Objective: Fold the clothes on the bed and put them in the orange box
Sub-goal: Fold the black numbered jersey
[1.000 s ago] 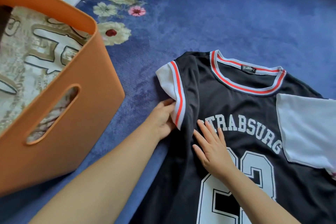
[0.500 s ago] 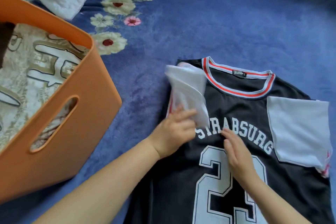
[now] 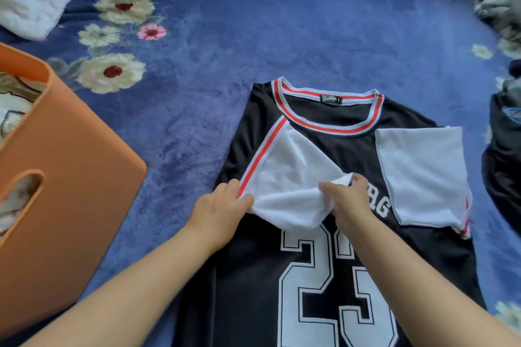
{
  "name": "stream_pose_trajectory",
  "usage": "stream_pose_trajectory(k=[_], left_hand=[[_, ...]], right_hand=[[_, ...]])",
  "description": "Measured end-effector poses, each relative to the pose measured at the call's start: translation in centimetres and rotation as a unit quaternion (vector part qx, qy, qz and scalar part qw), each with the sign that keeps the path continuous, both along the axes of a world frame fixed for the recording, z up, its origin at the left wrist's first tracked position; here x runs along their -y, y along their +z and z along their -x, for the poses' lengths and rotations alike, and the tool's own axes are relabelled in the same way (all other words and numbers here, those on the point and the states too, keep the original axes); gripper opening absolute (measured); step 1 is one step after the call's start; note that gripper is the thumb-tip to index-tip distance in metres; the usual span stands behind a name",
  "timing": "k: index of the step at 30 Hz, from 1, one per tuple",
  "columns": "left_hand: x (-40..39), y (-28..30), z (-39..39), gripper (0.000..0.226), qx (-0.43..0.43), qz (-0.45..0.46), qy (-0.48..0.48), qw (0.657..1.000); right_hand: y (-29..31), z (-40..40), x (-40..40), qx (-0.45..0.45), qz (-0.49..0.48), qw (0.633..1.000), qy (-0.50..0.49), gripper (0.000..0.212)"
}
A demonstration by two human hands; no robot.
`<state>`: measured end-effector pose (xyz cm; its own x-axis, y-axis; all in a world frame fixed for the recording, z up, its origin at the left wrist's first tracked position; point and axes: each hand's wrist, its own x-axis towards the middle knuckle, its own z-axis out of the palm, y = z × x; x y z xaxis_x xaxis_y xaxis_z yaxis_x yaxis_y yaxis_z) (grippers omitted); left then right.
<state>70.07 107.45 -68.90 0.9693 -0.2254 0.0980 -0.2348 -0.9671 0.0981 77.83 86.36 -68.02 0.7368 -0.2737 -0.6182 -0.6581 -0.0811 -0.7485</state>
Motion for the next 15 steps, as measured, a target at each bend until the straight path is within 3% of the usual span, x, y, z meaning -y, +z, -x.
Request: stream_pose_trajectory(k=[3, 6, 8, 10, 12, 15], left_hand=[[-1.6, 0.4, -0.6, 0.049, 0.046, 0.024, 0.06, 0.997], [-3.8, 0.7, -0.7, 0.035, 0.078, 0.043, 0.147, 0.985], [-4.3, -0.2, 0.3, 0.03, 0.076, 0.024, 0.14, 0.987], [-4.1, -1.5, 1.8, 0.024, 0.042, -0.013, 0.097, 0.994], [-4.1, -1.5, 2.1, 0.03, 0.011, -0.01, 0.083, 0.996], [-4.0, 0.3, -0.7, 0.03, 0.041, 0.036, 0.066, 0.996]], right_hand=[[1.9, -1.1, -2.7, 0.105, 0.006, 0.991, 0.08, 0.068], [4.6, -2.3, -5.1, 0.243, -0.024, 0.957, 0.158, 0.055], [5.0, -2.1, -5.7, 0.288, -0.002, 0.94, 0.184, 0.06], [3.6, -0.7, -4.8, 0.251, 0.066, 0.948, 0.183, 0.062], [2.1, 1.1, -3.5, 0.138, 0.125, 0.962, 0.201, 0.063], [0.7, 2.2, -2.2, 0.071, 0.132, 0.967, 0.205, 0.067]])
